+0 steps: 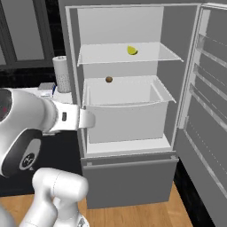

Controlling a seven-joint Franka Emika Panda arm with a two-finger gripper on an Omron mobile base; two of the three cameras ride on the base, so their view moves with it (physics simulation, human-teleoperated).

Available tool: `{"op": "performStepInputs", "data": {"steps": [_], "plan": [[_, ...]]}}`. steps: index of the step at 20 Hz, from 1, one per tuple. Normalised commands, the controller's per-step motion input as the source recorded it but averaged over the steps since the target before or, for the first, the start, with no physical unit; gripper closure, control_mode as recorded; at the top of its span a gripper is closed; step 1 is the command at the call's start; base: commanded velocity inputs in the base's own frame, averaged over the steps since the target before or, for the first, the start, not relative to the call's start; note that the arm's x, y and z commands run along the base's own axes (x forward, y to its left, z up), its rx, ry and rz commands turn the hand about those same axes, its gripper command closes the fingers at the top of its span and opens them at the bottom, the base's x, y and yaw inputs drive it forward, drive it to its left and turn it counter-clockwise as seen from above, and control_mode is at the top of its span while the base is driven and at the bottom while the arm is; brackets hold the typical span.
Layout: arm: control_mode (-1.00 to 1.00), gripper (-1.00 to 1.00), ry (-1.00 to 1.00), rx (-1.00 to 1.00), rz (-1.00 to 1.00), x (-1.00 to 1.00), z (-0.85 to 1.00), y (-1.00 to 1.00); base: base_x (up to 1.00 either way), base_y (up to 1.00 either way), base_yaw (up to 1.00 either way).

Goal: Grab a lemon wedge from the fridge and one ice cube from the ice bowl, and put them in the glass of lemonade.

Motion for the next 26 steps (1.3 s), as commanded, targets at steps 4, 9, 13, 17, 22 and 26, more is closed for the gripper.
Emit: {"op": "performStepInputs", "data": {"steps": [4, 9, 13, 17, 22, 26], "plan": [[-1.0, -1.0, -0.33, 0.03, -0.11, -0.03, 0.49, 0.19, 0.0, 0.0, 0.0], [-1.0, -1.0, -0.35, 0.03, -0.07, -0.13, 0.45, 0.2, 0.0, 0.0, 0.0], [-1.0, -1.0, 0.03, 0.0, -0.12, -0.04, 0.14, 0.27, 0.0, 0.0, 0.0], [-1.0, -1.0, 0.42, 0.02, -0.07, 0.0, 0.27, 0.04, 0.0, 0.0, 0.0], [-1.0, -1.0, 0.26, 0.0, 0.0, 0.13, -0.1, -0.09, 0.0, 0.0, 0.0], [-1.0, -1.0, 0.01, 0.0, 0.0, 0.11, 0.0, 0.0, 0.0, 0.0, 0.0]]}}
